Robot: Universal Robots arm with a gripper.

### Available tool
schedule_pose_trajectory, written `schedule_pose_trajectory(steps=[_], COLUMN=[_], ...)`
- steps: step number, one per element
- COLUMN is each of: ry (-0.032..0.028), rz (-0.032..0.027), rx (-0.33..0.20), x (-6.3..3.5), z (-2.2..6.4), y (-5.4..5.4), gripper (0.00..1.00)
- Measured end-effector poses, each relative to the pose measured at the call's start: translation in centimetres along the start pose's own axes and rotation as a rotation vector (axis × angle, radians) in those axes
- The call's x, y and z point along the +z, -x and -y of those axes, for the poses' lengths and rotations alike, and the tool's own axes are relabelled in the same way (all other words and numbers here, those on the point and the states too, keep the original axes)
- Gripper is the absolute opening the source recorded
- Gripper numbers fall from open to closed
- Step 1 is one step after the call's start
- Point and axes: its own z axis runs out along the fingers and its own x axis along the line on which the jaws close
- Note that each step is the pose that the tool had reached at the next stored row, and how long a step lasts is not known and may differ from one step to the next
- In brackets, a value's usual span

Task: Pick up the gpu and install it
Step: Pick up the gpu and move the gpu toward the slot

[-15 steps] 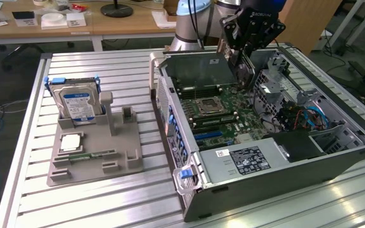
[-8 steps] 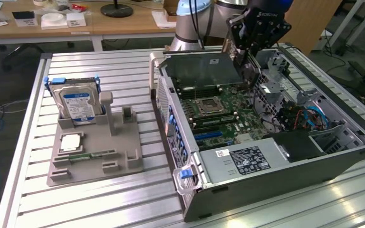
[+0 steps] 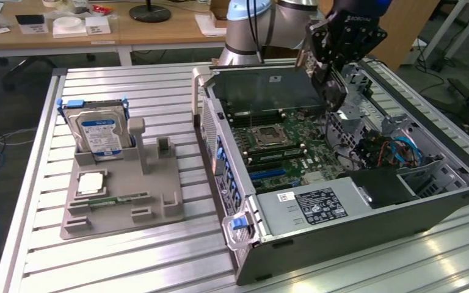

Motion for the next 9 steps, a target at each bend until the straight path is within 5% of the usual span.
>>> schedule_pose_trajectory(steps=[9], ry=[0.0000], rz=[-0.0001], rx=[0.000], x=[0.04], z=[-0.24], y=[3.0], gripper=[0.27])
